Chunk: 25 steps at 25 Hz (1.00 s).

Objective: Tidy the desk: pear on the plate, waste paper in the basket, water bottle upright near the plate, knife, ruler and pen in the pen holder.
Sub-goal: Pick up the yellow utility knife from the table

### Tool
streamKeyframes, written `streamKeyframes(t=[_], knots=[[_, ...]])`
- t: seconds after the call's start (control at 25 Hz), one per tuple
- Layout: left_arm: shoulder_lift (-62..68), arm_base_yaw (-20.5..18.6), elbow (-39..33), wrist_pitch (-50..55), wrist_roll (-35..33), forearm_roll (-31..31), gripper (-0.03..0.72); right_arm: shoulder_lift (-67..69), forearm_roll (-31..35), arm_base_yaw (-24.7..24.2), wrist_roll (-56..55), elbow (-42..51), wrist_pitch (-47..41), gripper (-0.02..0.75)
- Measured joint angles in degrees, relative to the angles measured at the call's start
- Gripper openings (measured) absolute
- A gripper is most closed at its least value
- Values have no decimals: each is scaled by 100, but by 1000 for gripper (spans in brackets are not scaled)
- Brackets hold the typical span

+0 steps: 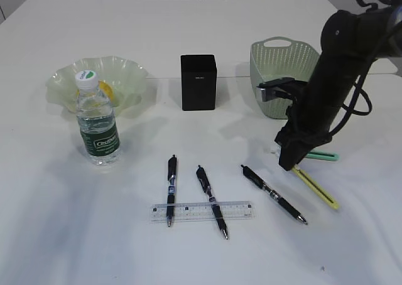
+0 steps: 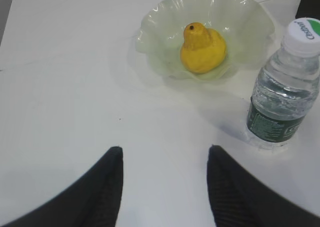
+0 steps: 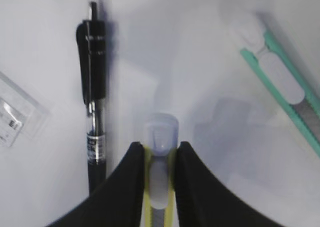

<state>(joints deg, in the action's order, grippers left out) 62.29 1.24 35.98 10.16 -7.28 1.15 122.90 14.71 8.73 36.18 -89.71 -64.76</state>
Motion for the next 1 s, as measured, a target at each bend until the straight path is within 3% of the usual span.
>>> streamKeyframes(t=[1.0], knots=[[0, 0, 0, -172, 0, 0, 363, 13, 1422, 0, 503, -1381, 455, 127]])
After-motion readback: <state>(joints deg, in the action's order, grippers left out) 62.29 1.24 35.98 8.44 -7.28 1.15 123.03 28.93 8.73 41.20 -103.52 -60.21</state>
